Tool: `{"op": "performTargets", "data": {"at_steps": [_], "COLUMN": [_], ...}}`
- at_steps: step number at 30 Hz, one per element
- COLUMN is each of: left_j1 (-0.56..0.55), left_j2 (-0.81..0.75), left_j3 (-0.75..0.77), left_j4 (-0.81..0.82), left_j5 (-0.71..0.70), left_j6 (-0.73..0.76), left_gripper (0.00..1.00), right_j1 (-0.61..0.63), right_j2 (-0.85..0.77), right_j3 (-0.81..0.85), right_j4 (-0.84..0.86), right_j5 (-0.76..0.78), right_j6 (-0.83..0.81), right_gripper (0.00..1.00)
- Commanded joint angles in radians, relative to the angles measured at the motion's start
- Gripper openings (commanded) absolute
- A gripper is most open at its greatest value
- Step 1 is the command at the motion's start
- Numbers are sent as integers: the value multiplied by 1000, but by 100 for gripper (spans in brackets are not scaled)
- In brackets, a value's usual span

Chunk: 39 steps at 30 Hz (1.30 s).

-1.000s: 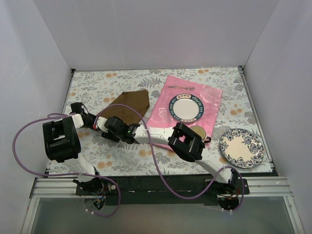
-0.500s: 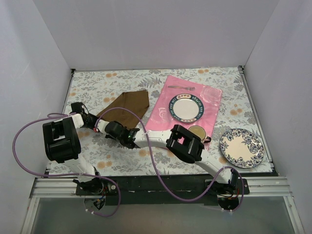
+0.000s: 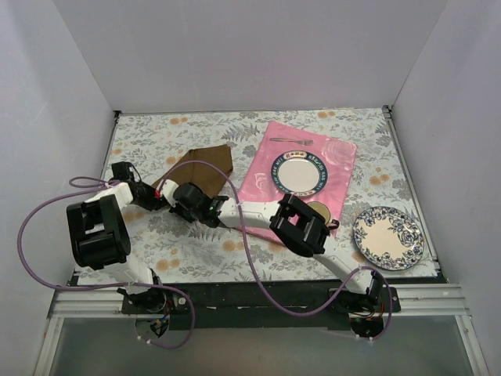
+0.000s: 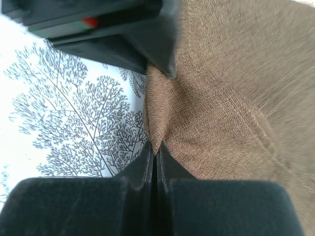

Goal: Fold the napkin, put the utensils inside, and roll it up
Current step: Roll the napkin with the utensil

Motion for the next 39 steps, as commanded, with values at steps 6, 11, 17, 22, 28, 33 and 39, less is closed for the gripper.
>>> {"op": "performTargets", "data": {"at_steps": [6, 11, 17, 22, 28, 33, 39], "left_j1": [-10, -35, -35, -36, -38, -41, -49], "left_j2": [-91, -145, -205, -176, -114, -81, -27], "left_j3": [49, 69, 66, 56, 43, 32, 35], "left_j4": [-25, -47, -86, -83, -5, 62, 58], "left_j5": [-64, -116, -150, -112, -30, 25, -15], "left_j6": [44, 75, 87, 53, 27, -5, -13], "left_gripper": [35, 48, 61, 73, 71, 73, 73], "right_j1": [-144, -210, -279, -325, -339, -345, -351], "right_j2": [-43, -40, -25, 4, 37, 44, 52], "right_j3": [35, -25, -99, -156, -156, -157, -145], "right_j4": [-43, 36, 190, 333, 376, 388, 378], "right_j5": [-432, -583, -733, -816, -865, -875, -876], "right_j6": [351, 493, 656, 828, 899, 919, 917], "right_gripper": [1, 1, 1, 1, 1, 1, 1]}}
